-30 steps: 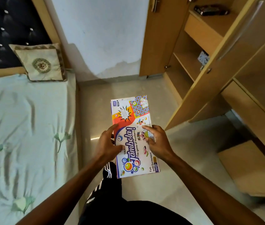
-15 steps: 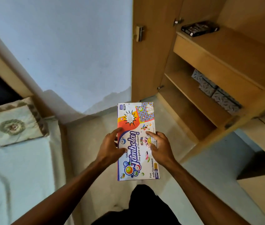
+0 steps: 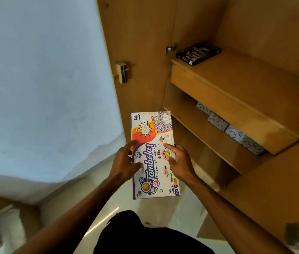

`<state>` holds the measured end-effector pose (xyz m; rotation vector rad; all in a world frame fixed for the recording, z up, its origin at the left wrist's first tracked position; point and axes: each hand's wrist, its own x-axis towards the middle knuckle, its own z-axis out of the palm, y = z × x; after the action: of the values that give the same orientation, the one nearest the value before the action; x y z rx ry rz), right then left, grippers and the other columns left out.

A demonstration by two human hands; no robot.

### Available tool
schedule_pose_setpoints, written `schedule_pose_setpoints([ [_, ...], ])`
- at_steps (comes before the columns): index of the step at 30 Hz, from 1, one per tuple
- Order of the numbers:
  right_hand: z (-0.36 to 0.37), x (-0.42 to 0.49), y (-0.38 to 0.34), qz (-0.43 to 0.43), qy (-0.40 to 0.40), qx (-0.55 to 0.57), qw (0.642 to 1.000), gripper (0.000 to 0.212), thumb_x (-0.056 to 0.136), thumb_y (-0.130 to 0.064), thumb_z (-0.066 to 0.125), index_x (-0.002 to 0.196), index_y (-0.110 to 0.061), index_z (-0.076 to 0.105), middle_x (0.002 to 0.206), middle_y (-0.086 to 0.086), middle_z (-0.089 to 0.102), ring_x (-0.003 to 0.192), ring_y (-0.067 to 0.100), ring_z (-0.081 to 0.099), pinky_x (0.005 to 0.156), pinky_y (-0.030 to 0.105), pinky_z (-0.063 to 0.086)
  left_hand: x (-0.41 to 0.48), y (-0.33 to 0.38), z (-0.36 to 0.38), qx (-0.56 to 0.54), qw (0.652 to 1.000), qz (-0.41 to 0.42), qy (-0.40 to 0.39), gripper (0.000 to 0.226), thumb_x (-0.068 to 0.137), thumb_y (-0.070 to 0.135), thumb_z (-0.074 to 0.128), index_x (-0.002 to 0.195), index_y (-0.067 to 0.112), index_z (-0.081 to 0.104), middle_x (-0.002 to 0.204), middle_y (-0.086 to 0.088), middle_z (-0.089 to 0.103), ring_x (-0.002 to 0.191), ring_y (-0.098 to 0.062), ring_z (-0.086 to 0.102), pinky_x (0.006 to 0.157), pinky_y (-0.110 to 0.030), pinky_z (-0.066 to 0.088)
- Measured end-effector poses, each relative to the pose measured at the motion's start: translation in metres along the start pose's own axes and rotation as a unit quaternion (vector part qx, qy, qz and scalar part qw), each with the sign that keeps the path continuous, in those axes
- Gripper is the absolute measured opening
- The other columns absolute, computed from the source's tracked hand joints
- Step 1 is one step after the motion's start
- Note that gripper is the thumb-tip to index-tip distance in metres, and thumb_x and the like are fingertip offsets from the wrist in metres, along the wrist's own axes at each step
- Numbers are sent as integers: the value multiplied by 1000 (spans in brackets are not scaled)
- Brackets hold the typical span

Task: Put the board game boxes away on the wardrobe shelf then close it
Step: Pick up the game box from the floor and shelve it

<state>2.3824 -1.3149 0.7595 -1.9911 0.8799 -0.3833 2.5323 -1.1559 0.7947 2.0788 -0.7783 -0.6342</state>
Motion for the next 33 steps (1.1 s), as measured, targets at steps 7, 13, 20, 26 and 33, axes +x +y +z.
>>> schedule_pose_setpoints([
  [7,-40,139,17,26,55,12,998,55,89,-1,57,130,-37,54,128,-6,53,119,17,55,89,44,57,168,45,16,-15,997,42,-56,81,72,6,79,142,27,42,119,0,61,86,-10,62,57,-14,49],
  [13,-85,239,28,60,129,38,989,49,89,3,58,128,-26,58,128,0,54,117,18,59,87,42,58,303,92,42,-5,989,90,-120,82,73,9,79,143,26,41,124,-3,60,93,-14,63,69,-23,59],
  [20,-157,354,38,58,213,52,974,50,84,8,61,123,-22,62,121,-7,55,118,17,57,99,40,52,438,167,81,-28,979,122,-164,77,75,-3,75,141,19,43,114,-1,64,85,-2,60,60,-12,52],
  [26,-226,467,56,74,200,70,974,46,85,7,61,122,-20,64,127,-1,59,118,18,59,97,42,54,538,233,117,-42,981,133,-136,76,73,1,74,139,22,44,108,-3,68,84,-13,69,68,-33,62],
  [33,-293,585,71,64,177,-4,982,37,89,-3,61,124,-13,61,134,9,53,123,26,54,102,39,49,647,300,149,22,980,145,-133,56,75,1,75,126,20,60,115,-3,69,94,-19,70,83,-40,60],
])
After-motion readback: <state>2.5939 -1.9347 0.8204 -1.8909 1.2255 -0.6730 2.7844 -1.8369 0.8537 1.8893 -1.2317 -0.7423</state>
